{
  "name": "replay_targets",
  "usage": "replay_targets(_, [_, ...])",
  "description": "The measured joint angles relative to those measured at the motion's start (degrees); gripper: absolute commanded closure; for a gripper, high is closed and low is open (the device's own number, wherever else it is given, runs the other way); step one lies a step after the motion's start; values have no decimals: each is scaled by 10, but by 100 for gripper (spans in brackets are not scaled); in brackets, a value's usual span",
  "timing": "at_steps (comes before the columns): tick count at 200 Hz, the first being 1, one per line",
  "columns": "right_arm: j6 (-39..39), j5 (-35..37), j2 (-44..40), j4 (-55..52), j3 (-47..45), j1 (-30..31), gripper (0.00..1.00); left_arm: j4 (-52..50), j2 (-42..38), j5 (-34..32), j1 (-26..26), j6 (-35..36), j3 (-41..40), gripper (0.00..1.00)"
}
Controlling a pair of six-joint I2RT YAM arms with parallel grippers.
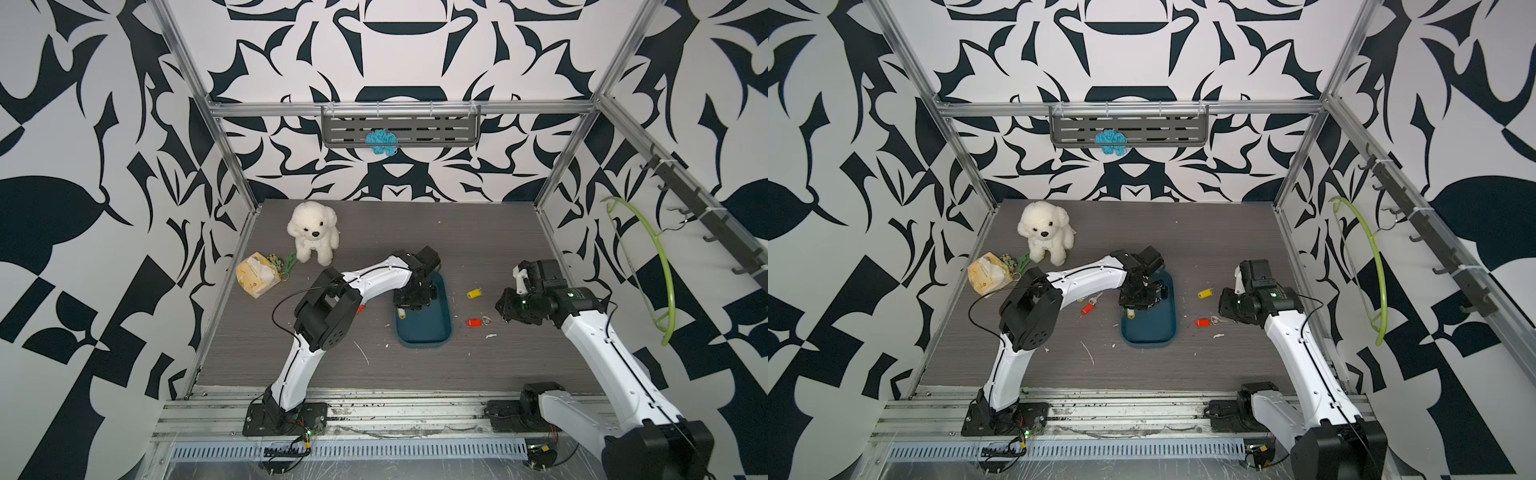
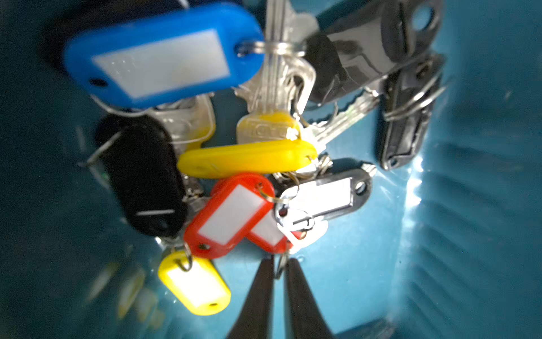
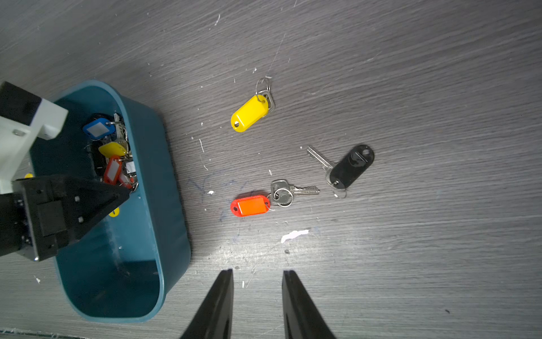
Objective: Take the keys out of the storage box
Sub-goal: Pick up the key from the storage box.
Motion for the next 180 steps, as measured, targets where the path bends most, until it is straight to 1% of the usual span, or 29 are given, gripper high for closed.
replay_targets(12, [0,0,0,0,0,0,66,-1,0,-2,0,3,2,100])
replay_targets(92, [0,2,0,0,-2,0,66,-27,-5,-24,0,8,3,100])
replay_targets(180, [0,2,0,0,-2,0,66,-59,-58,-31,0,22,2,100])
